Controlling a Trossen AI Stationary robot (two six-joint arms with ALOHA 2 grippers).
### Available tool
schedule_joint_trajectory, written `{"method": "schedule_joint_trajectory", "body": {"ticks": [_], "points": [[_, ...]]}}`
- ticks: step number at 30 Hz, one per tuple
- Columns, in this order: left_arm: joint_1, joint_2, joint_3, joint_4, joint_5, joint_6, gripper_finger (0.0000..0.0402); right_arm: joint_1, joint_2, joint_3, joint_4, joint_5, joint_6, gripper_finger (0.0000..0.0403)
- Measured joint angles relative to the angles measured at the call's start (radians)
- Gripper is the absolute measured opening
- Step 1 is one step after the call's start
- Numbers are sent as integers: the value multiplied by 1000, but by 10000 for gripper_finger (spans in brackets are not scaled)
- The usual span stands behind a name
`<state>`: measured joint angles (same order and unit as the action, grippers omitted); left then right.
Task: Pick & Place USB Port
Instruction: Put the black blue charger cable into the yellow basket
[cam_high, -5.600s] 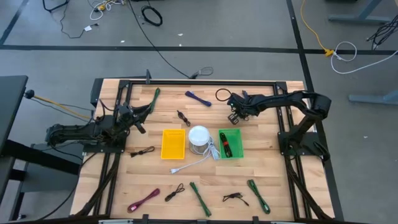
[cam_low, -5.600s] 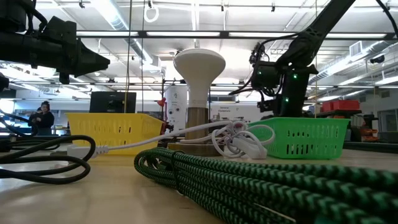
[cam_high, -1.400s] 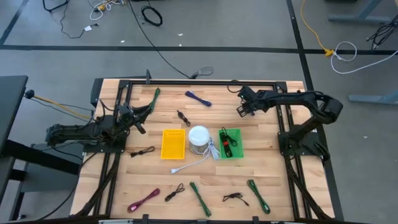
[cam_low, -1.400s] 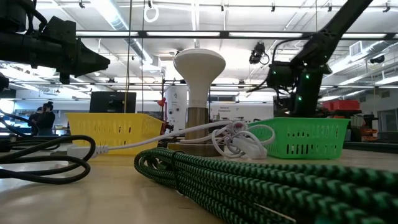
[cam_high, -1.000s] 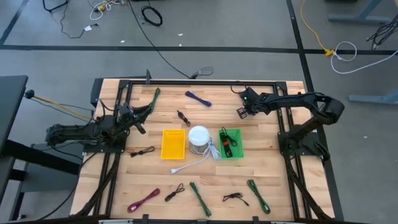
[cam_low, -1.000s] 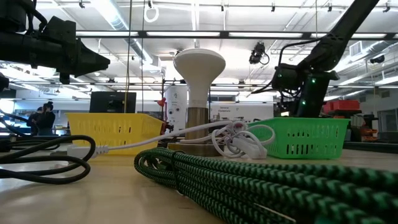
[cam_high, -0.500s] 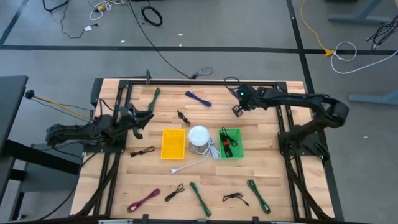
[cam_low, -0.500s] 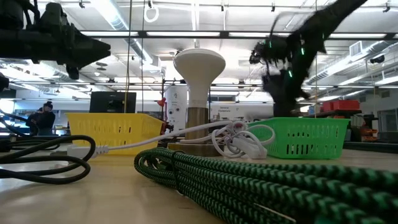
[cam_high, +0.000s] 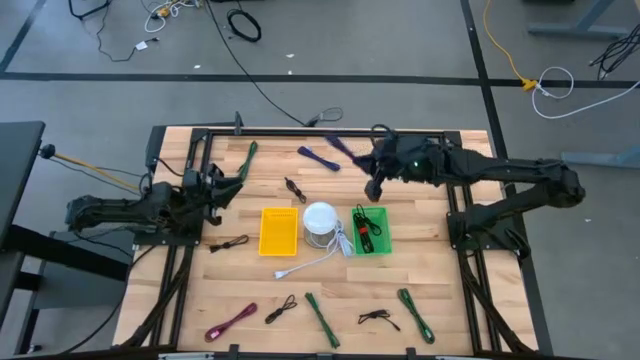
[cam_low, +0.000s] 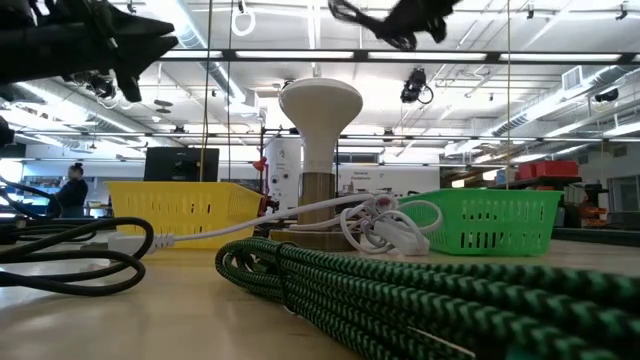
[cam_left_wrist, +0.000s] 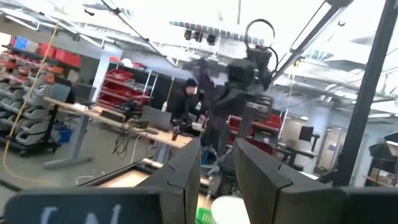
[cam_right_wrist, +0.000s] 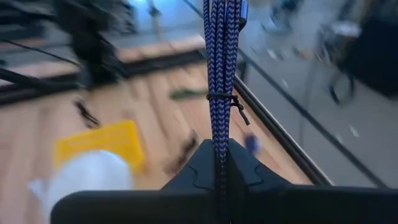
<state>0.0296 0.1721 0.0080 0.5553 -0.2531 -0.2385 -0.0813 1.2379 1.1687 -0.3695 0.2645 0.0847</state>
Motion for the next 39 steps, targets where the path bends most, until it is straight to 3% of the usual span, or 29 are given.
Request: {"method": "schedule_joint_trajectory", "body": {"ticks": [11,20,27,39], "points": [[-2,468,298,43,125,140,108,148,111,-2,209,9,-75,10],[-1,772,536,40,139,183,185,185,145,-2,310,68,-144,9],[-1,950,701,44,217,176,222,210,144,-2,334,68,-180,9],[-1,1117,862,37,251,198,223,228,144,-2,356,68,-202,9]]}}
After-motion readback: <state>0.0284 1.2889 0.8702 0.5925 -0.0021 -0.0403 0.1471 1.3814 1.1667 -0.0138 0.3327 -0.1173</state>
